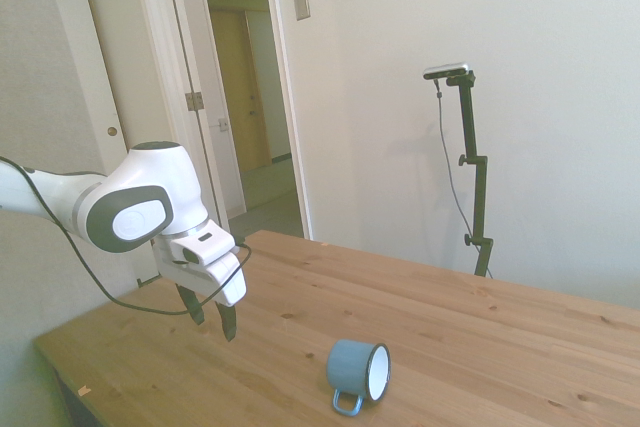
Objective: Flip the mug upright
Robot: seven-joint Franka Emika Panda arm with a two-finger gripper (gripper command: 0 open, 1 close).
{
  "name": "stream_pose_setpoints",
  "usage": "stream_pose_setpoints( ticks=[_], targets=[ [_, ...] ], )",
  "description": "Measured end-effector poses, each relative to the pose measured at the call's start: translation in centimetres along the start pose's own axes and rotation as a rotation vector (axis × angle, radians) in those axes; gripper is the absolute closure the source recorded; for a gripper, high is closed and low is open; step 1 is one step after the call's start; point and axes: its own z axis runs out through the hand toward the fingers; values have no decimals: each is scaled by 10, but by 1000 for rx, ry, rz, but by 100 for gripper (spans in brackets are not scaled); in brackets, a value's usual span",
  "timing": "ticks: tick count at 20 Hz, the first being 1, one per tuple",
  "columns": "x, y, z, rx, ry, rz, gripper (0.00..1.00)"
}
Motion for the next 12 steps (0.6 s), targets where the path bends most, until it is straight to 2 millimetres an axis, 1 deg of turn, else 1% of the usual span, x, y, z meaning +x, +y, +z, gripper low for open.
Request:
stream_pose_setpoints(
  ticks=[3,5,6,8,12],
  targets=[
    [1,1,1,0,-1,16,0],
    [13,5,-7,21,7,30,0],
    [24,11,-13,36,12,36,0],
    [52,30,-25,60,16,42,0],
    [108,80,-42,78,15,37,0]
  ],
)
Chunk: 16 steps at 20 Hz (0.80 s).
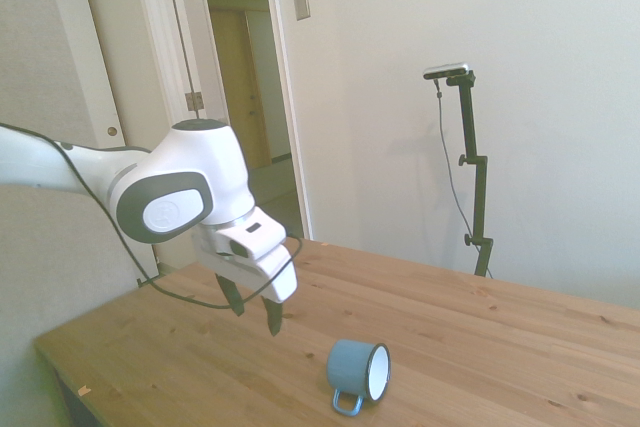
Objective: Flip the mug upright
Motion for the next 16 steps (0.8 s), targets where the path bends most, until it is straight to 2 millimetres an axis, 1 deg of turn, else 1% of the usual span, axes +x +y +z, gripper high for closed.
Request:
stream_pose_setpoints(
  ticks=[3,4,6,8,10,12,16],
  targets=[
    [46,32,-17,4,13,-2,0],
    [82,38,-16,-14,11,-1,0],
    [84,36,-14,-17,12,-11,0],
    [92,40,-5,-24,6,-18,0],
    [107,48,2,-25,0,-18,0],
    [124,56,5,-28,5,-12,0],
    [149,56,11,-22,11,0,0]
  ],
)
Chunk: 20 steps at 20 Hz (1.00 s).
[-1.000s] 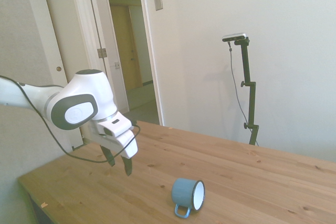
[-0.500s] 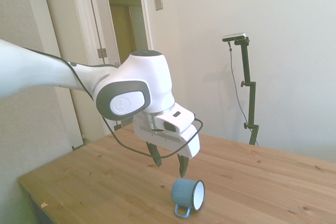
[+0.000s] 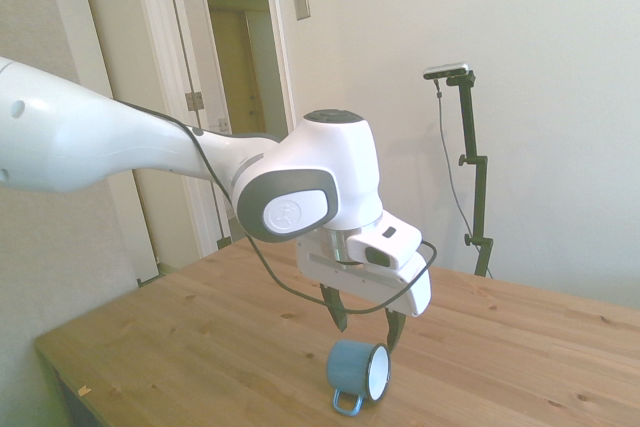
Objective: Flip the mug upright
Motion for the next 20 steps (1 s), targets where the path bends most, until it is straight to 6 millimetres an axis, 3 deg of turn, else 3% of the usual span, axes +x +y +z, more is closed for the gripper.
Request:
stream_pose_setpoints(
  ticks=[6,14,20],
  targets=[
    [19,0,40,85,-152,-15,0],
    [16,-4,59,163,-306,-64,0],
    [33,14,73,222,-381,-63,0]
  ],
)
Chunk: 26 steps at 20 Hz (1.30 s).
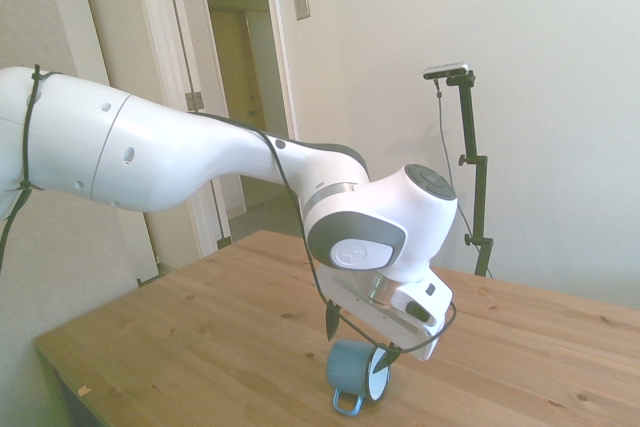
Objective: Flip the mug upright
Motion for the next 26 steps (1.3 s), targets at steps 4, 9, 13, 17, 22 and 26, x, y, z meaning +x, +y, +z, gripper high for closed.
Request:
stream_pose_setpoints(
  ticks=[4,9,13,17,22,26],
  targets=[
    [9,9,4,51,-60,-12,0],
    [4,-9,10,98,-131,-40,0],
    [-1,-11,11,130,-172,-44,0],
    [-1,-10,11,149,-199,-39,0],
    [0,-8,19,153,-224,-33,100],
    [2,-5,18,161,-230,-27,100]
  ],
)
